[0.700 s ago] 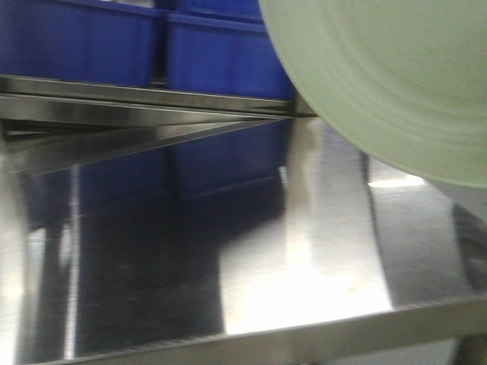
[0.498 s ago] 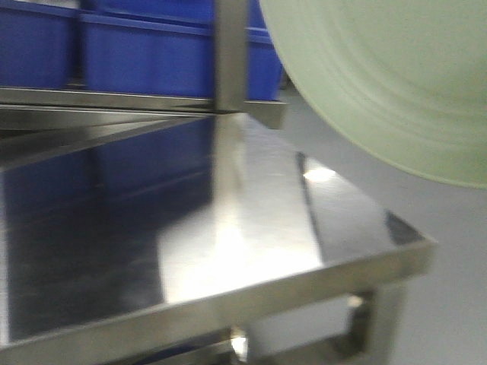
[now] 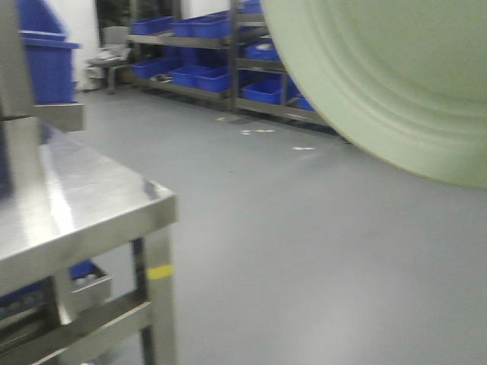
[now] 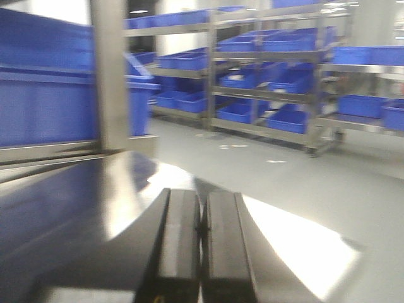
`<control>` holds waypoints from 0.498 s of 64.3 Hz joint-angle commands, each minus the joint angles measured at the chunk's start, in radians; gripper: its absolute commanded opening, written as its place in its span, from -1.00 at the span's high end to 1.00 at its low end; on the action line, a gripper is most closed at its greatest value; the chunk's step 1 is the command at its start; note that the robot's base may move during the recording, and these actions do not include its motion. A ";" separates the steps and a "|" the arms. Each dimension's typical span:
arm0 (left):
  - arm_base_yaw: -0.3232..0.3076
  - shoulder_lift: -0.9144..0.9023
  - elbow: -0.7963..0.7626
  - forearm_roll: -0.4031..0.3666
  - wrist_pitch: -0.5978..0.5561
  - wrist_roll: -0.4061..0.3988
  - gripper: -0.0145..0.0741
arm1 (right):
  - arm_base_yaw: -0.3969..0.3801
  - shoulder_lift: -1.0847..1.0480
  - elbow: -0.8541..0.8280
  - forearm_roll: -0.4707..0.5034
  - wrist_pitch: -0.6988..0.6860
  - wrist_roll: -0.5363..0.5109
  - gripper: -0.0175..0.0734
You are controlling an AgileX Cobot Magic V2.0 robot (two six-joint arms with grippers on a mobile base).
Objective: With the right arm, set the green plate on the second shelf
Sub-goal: 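Hold the plate in the right gripper while driving to the shelf rack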
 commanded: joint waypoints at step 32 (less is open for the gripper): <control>-0.006 -0.018 0.042 -0.004 -0.082 -0.006 0.38 | -0.001 0.007 -0.030 0.001 -0.118 0.005 0.50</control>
